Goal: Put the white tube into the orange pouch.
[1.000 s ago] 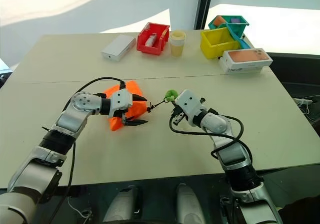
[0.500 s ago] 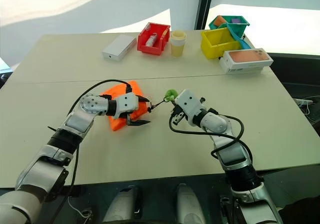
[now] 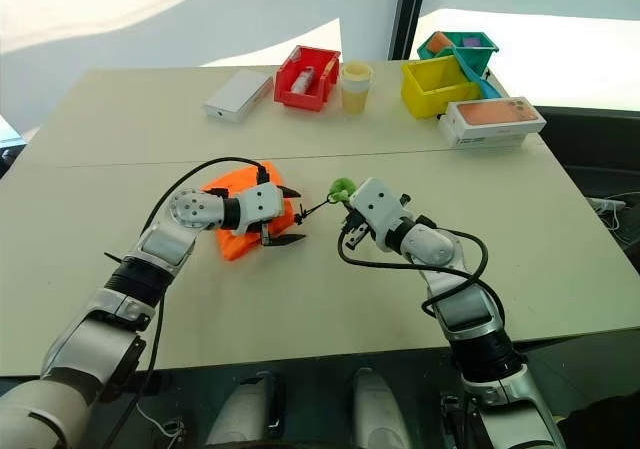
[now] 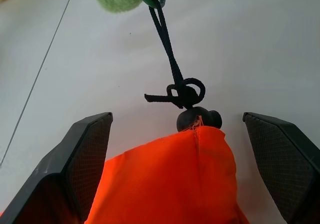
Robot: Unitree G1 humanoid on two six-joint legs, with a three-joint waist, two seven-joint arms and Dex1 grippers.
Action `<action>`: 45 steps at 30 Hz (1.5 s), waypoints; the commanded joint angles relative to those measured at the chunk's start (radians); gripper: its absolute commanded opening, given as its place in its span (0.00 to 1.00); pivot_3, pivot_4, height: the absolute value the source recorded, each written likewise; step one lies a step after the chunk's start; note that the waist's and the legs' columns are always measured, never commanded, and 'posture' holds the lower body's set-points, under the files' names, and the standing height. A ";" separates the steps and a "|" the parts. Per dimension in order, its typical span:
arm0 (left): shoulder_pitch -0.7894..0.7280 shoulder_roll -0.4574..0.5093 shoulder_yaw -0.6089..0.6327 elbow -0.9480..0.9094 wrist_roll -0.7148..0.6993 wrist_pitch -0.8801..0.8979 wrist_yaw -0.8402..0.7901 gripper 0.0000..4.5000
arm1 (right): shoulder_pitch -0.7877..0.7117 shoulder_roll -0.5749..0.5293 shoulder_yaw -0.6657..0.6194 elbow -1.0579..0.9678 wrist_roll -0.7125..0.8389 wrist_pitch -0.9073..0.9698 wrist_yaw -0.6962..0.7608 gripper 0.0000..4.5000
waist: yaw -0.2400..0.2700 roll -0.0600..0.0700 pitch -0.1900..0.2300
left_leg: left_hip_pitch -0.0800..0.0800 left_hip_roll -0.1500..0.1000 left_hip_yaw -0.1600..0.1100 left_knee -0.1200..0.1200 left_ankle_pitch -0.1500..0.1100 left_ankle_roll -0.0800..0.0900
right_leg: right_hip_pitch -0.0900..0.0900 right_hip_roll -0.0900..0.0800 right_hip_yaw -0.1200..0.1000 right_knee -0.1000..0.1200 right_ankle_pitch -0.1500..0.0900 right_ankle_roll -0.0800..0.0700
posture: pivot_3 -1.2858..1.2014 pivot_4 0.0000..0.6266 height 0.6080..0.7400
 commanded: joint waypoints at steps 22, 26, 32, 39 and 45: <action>0.154 0.107 0.073 -0.184 -0.046 0.083 0.021 0.05 | 0.052 -0.069 -0.085 -0.021 -0.023 0.015 -0.048 0.00 | -0.004 0.000 0.000 | 0.002 0.000 0.000 -0.001 0.000 0.000 | 0.001 0.000 0.000 0.001 0.001 0.002 | 0.52 0.24 1.00; 0.249 0.176 0.118 -0.294 -0.088 0.153 0.003 0.05 | 0.068 -0.106 -0.112 0.013 -0.057 0.027 -0.092 0.00 | -0.004 0.000 0.000 | 0.003 0.000 0.000 0.000 0.000 0.000 | 0.001 0.000 0.000 0.002 0.000 0.000 | 0.52 0.24 1.00; 0.348 0.236 0.155 -0.403 -0.129 0.217 0.007 0.05 | 0.061 -0.113 -0.099 0.031 -0.064 0.023 -0.104 0.00 | -0.005 0.000 0.000 | 0.004 0.001 0.001 -0.001 0.000 0.000 | 0.002 0.000 0.001 0.002 -0.001 -0.001 | 0.52 0.24 1.00; 0.394 0.223 0.190 -0.476 -0.213 0.319 0.018 0.28 | 0.054 -0.097 -0.070 0.006 -0.011 0.020 -0.038 0.08 | -0.006 0.000 0.000 | 0.004 0.001 0.001 -0.001 0.000 0.000 | 0.002 0.000 0.001 0.002 -0.001 -0.001 | 0.52 0.24 1.00; 0.439 0.183 0.309 -0.557 -0.342 0.432 0.093 0.94 | 0.104 -0.094 -0.097 -0.040 0.064 -0.015 0.017 0.68 | -0.003 0.000 0.000 | 0.004 0.001 0.000 0.000 0.000 0.000 | 0.002 0.000 0.000 0.002 -0.001 0.000 | 0.52 0.24 1.00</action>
